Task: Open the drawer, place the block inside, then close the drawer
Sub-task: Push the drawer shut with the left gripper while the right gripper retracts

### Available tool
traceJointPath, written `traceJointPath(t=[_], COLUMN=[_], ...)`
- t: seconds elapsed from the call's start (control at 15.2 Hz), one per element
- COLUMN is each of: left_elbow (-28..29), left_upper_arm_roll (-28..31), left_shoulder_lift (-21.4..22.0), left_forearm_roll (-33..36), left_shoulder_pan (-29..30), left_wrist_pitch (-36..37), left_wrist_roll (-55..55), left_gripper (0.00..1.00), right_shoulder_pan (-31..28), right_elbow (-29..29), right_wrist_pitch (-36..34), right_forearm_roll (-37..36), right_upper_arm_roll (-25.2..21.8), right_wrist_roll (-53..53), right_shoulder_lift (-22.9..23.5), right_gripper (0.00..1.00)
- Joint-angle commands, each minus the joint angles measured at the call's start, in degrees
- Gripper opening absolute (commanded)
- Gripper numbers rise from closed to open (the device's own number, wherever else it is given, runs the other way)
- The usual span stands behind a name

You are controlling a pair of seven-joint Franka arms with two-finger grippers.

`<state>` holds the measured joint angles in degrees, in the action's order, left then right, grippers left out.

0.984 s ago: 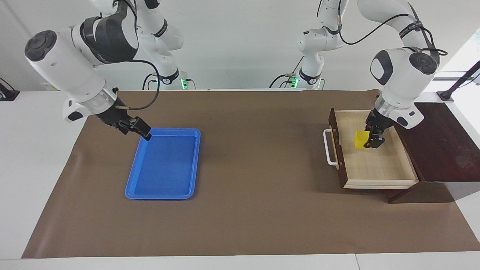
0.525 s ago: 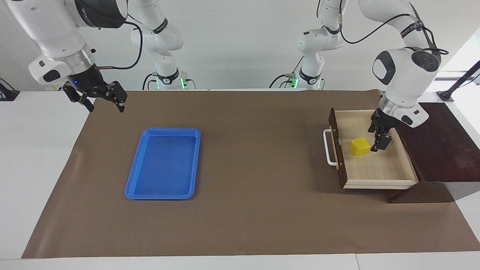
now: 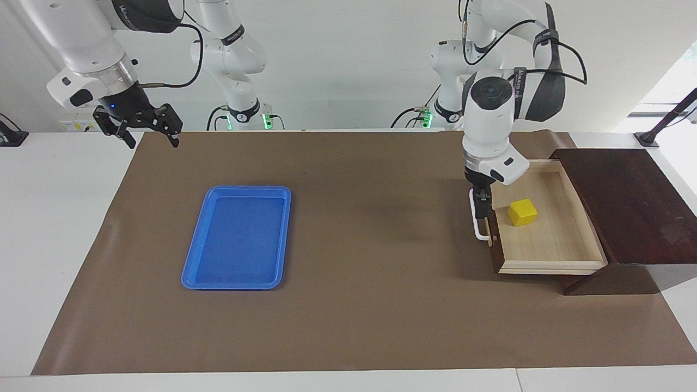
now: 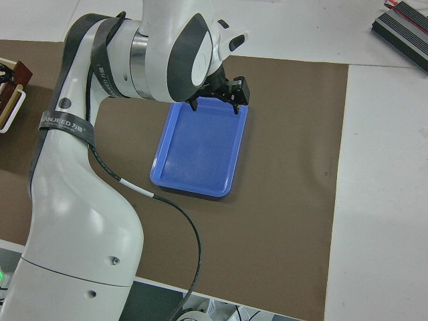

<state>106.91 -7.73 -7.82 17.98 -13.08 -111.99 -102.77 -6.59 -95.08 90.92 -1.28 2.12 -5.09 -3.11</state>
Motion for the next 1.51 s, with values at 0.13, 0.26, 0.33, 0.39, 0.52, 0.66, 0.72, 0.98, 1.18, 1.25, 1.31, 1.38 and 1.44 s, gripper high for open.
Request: traceJointPath(t=[0.13, 0.26, 0.33, 0.39, 0.52, 0.66, 0.72, 0.98, 1.18, 1.25, 1.31, 1.38, 1.44], left_elbow=[6.8, 6.8, 6.3, 5.4, 2.4, 1.9, 2.1, 2.6, 1.7, 1.8, 1.6, 1.5, 0.7], left_upper_arm_roll=[0.9, 1.0, 1.0, 1.0, 1.3, 1.3, 1.3, 1.2, 1.0, 1.0, 0.8, 0.7, 0.4], left_shoulder_lift=[3.3, 3.3, 3.2, 2.9, 1.9, 1.5, 1.5, 1.0, 0.3, 0.4, 0.5, 1.3, 2.1], left_forearm_roll=[7.6, 10.2, 11.7, 13.2, 15.6, 16.0, 16.5, 16.7, 16.0, 16.0, 15.9, 15.3, 12.0], left_shoulder_pan=[1.2, 1.6, 2.5, 3.6, 5.0, 8.1, 9.7, 17.9, 18.4, 18.1, 17.9, 17.7, 18.2], left_wrist_pitch=[-3.6, -3.8, -3.6, -3.1, -2.1, -2.4, -2.9, -10.9, -11.1, -10.8, -10.8, -10.4, -9.0], left_wrist_roll=[0.1, 0.2, 0.6, 1.1, 2.0, 3.9, 6.2, 10.6, 11.9, 12.4, 13.6, 14.6, 16.4], left_gripper=[1.00, 1.00, 1.00, 1.00, 1.00, 1.00, 1.00, 1.00, 1.00, 1.00, 1.00, 1.00, 1.00], right_shoulder_pan=[-0.8, -0.7, -0.6, -0.5, -0.4, -0.5, -0.5, -0.4, -0.1, -0.1, 0.0, -0.1, -0.1], right_elbow=[-0.3, 1.9, 3.8, 5.3, 5.7, 5.5, 5.3, 4.6, 4.6, 4.6, 4.6, 4.6, 4.7], right_wrist_pitch=[0.2, -1.2, -2.8, -3.8, -4.1, -4.1, -4.1, -4.3, -5.0, -5.0, -5.0, -5.0, -5.0], right_forearm_roll=[-0.5, -0.3, -0.2, -0.1, -0.1, -0.3, -0.3, -0.2, 0.1, 0.1, 0.1, 0.1, 0.1], right_upper_arm_roll=[0.3, 0.3, 0.3, 0.0, -0.1, -0.1, -0.1, 0.0, 0.0, 0.1, 0.1, 0.2, 0.2], right_wrist_roll=[-1.0, -0.4, -0.4, -0.4, -0.4, -0.4, -0.3, 1.8, 2.6, 3.0, 3.0, 3.0, 3.0], right_shoulder_lift=[1.0, 1.6, 2.6, 3.0, 3.4, 3.1, 3.0, 2.6, 2.6, 2.6, 2.6, 2.6, 2.6], right_gripper=[1.00, 1.00, 1.00, 1.00, 1.00, 1.00, 1.00, 1.00, 1.00, 1.00, 1.00, 1.00, 1.00])
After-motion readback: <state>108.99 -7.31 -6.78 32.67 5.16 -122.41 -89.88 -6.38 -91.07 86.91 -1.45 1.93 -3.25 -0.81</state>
